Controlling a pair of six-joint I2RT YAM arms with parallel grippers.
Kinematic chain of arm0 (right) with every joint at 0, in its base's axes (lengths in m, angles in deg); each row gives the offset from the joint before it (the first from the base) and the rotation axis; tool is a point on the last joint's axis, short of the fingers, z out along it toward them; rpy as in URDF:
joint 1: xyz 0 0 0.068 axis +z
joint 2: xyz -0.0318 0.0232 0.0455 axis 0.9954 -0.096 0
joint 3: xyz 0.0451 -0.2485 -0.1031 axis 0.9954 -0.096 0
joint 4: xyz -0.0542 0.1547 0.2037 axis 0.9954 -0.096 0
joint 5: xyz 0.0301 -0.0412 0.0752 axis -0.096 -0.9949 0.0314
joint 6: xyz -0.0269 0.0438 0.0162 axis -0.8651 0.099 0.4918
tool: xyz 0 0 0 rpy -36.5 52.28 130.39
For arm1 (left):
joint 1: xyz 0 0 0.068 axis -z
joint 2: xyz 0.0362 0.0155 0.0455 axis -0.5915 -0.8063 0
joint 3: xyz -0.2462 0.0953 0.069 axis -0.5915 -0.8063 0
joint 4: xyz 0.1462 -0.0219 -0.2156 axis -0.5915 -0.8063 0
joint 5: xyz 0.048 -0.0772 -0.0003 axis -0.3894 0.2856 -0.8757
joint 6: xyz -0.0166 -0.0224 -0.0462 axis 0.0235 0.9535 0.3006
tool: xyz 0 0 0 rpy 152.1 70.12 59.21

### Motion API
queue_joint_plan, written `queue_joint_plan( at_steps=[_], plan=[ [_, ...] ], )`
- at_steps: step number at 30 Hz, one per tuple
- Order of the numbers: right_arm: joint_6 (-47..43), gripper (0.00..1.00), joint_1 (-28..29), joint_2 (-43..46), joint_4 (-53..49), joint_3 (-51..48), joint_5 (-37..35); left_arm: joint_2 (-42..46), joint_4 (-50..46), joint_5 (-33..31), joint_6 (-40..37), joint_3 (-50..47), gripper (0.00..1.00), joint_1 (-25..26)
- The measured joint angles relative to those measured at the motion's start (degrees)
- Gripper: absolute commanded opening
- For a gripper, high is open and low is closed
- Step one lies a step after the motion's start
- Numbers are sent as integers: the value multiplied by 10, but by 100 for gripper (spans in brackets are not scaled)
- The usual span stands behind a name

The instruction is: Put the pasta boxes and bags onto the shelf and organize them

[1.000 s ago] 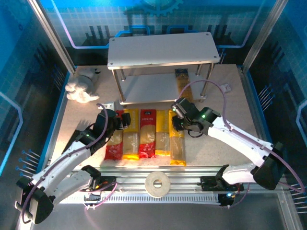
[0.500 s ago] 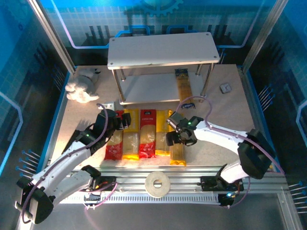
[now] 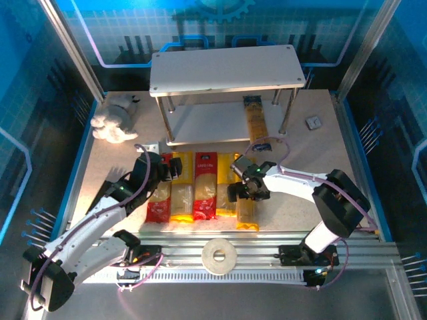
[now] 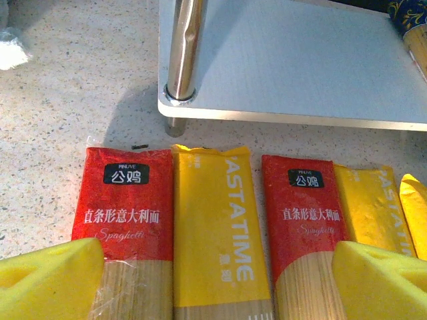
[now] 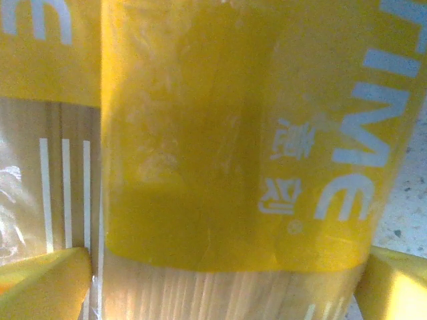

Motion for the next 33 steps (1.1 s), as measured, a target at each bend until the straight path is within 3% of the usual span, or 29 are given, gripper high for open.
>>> queue_joint_plan(
  at_steps=[5,18,24,33],
  plan=[
    [1,85,-16,7,22,-18,25,0,0,0,0,0,90,0],
    [7,0,-33,45,52,-38,56,-7,1,0,-9,0,90,0],
    [3,0,-29,65,32,-38,40,-8,1,0,-9,0,89,0],
    [-16,0,-12,130,-82,2,-12,-10,1,0,-9,0,89,0]
  ],
)
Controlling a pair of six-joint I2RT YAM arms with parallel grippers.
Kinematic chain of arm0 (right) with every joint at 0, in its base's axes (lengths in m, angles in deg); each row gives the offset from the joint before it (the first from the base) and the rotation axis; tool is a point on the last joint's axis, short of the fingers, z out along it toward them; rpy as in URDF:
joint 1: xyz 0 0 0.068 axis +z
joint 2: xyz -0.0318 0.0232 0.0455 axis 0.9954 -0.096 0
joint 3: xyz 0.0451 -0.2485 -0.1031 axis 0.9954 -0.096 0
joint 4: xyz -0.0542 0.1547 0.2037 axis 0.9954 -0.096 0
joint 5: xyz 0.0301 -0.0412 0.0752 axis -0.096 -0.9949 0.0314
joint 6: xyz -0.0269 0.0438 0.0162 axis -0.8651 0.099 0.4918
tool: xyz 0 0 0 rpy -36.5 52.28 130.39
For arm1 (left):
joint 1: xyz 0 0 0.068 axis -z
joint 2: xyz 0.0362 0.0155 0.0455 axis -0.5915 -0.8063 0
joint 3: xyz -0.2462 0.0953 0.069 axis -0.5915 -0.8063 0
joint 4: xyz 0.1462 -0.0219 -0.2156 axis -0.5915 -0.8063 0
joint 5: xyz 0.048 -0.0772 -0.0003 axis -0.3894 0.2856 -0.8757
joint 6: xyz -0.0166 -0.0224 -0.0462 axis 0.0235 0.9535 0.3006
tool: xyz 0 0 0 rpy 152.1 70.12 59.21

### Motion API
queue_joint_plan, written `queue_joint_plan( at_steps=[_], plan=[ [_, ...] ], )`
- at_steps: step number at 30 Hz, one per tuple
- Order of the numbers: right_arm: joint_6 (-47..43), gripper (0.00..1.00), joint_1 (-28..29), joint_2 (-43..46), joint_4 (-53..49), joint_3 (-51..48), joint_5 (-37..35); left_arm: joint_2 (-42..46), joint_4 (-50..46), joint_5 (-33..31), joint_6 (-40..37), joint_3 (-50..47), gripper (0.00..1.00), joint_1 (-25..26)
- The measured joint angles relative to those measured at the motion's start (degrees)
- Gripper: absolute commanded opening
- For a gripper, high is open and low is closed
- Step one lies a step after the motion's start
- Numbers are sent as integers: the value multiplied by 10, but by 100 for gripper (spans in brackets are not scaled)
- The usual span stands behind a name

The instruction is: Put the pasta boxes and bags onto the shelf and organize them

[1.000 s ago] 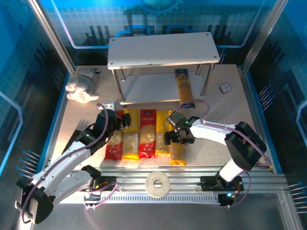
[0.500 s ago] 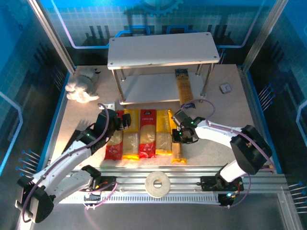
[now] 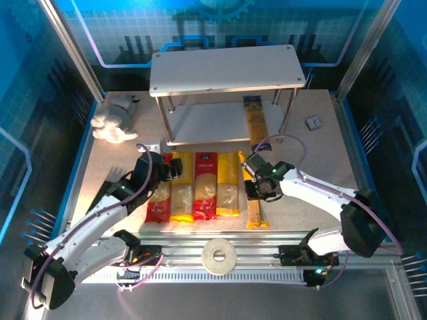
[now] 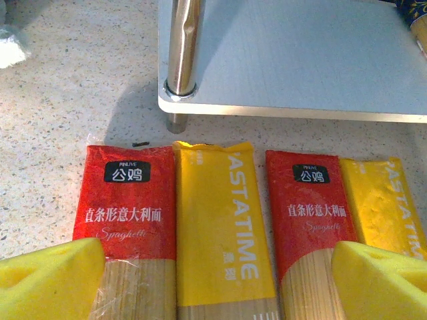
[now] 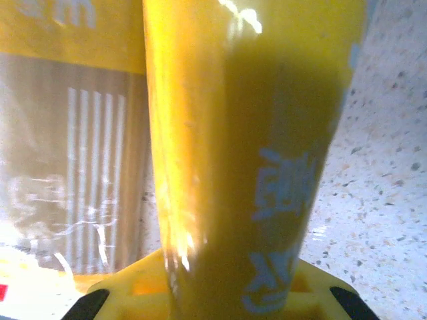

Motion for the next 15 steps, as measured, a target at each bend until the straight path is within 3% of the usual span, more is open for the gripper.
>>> queue_joint_plan(
  at_steps=[8,15],
  plan=[
    [-37,0,3,0,-29,115,-25,0,0,0,0,0,89,0],
    [-97,0,-26,-116,-21,226,-26,0,0,0,0,0,89,0]
  ],
)
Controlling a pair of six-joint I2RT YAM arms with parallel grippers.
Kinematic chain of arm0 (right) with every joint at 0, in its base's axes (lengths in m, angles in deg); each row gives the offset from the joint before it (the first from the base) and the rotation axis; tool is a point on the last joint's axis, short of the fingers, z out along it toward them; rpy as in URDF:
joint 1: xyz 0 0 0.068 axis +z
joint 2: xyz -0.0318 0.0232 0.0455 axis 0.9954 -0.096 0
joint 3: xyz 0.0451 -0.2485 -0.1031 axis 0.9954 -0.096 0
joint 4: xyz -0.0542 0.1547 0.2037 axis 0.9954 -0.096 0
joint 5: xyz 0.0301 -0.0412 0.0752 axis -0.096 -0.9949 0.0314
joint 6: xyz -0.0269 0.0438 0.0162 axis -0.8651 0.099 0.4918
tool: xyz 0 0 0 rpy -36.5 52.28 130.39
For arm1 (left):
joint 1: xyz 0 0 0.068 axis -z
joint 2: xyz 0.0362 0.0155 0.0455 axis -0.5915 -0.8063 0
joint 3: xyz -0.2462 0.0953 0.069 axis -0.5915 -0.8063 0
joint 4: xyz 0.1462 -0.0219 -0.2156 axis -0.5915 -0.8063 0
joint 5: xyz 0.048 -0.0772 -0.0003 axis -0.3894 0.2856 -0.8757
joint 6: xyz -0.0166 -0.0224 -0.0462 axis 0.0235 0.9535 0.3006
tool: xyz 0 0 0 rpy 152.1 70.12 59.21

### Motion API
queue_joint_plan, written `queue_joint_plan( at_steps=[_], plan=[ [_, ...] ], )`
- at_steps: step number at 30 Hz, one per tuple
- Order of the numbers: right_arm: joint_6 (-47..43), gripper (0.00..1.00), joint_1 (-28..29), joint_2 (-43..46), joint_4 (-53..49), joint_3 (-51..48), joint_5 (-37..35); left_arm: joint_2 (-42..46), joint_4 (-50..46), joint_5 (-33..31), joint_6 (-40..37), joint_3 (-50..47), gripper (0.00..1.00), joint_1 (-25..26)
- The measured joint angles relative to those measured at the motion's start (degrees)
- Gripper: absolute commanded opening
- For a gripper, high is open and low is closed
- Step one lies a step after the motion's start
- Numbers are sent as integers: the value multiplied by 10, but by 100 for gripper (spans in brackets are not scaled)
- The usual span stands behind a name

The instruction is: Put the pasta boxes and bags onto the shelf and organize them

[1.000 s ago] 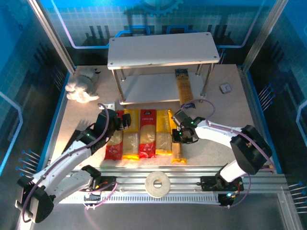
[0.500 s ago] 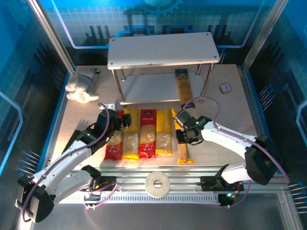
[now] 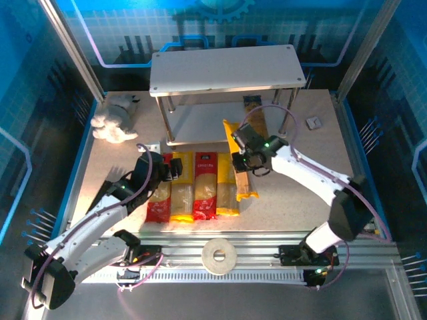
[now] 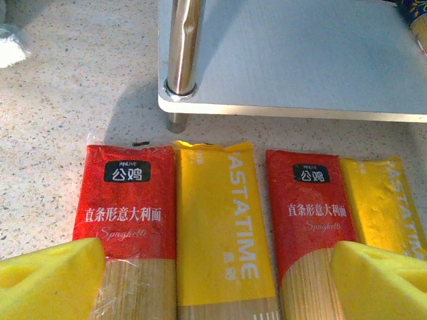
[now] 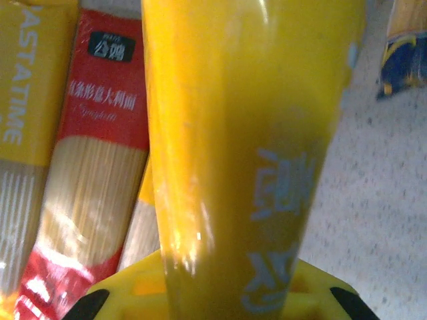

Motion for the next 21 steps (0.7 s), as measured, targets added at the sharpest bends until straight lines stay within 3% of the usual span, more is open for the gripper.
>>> queue_joint_plan(
  at_steps=[10,21],
  plan=[
    [-58,0,-60,-169,8,159,-1,6,-8,-1,-4,0,89,0],
    [-84,0,-85,-254,14,263,-11,6,-11,-9,-6,0,89,0]
  ],
)
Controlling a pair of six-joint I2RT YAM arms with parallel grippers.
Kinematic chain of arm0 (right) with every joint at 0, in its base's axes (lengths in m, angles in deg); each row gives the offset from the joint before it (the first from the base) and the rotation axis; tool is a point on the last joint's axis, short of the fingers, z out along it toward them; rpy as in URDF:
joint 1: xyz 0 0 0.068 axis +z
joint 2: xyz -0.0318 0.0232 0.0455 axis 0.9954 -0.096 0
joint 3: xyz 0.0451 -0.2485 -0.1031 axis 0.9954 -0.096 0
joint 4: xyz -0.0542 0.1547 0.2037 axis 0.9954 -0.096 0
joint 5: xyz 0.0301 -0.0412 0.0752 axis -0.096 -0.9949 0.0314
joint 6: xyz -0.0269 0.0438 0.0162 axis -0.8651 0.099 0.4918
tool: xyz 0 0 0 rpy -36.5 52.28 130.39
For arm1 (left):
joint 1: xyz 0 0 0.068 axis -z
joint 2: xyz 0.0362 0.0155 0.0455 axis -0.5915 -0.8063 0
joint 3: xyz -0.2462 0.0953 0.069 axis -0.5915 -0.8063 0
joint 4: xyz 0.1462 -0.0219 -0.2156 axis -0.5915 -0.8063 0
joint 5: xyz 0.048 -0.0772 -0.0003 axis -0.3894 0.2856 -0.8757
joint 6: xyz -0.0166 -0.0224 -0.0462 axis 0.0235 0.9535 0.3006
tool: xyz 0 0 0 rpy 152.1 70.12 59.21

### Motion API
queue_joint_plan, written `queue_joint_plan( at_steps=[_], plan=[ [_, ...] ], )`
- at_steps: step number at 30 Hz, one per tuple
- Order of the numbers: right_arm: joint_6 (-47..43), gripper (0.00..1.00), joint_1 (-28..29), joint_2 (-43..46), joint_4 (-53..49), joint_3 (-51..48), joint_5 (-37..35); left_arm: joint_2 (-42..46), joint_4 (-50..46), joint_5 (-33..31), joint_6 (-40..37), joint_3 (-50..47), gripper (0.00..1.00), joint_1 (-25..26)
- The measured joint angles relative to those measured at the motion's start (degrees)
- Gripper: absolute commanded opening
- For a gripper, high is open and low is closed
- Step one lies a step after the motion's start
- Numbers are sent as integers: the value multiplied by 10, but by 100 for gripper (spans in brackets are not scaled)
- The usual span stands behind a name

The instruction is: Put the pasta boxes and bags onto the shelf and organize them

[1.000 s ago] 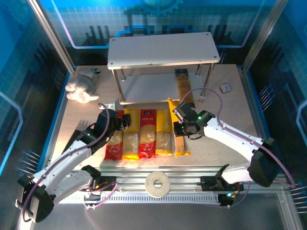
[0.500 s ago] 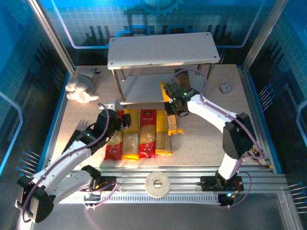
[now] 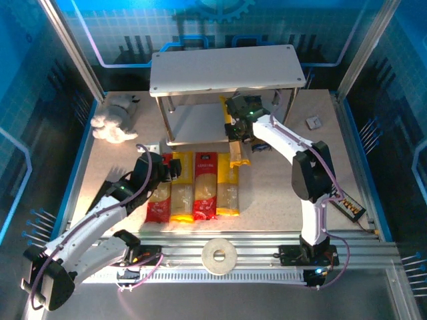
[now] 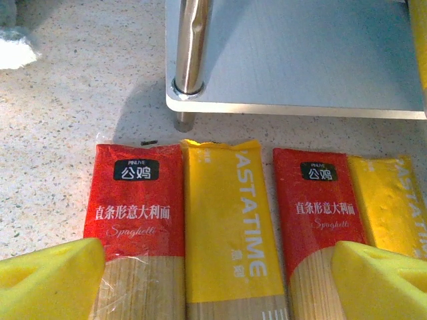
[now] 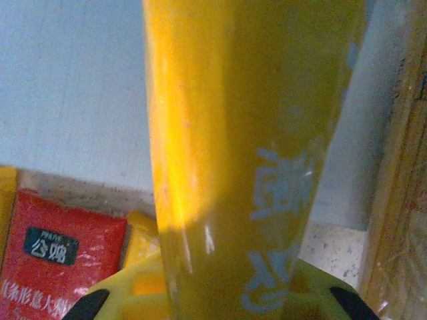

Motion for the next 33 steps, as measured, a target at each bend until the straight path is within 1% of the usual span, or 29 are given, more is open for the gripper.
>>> queue_joint_plan(
  at_steps=[8,18,23,24,27,29,31,32,33],
  plan=[
    [-13,0,-2,-16,28,10,-21,0,0,-2,0,0,89,0],
    [-15,0,-2,-33,92,10,-54,-1,-2,-2,0,1,90,0],
    [-14,1,-2,-45,95,24,-58,-1,-4,-2,0,2,89,0],
    [-13,4,-2,-47,95,26,-59,-1,-5,-2,0,2,89,0],
    [-7,23,-2,-49,97,27,-62,-1,-7,-2,0,2,89,0],
    [0,41,-2,-53,103,28,-64,-1,-9,-2,0,2,89,0],
    [3,49,-2,-63,122,28,-68,-1,-13,-3,0,2,89,0],
    [5,51,-3,-68,132,28,-71,-1,-15,-3,0,2,89,0],
    [7,51,-3,-73,140,28,-73,-1,-15,-4,0,2,89,0]
  ],
)
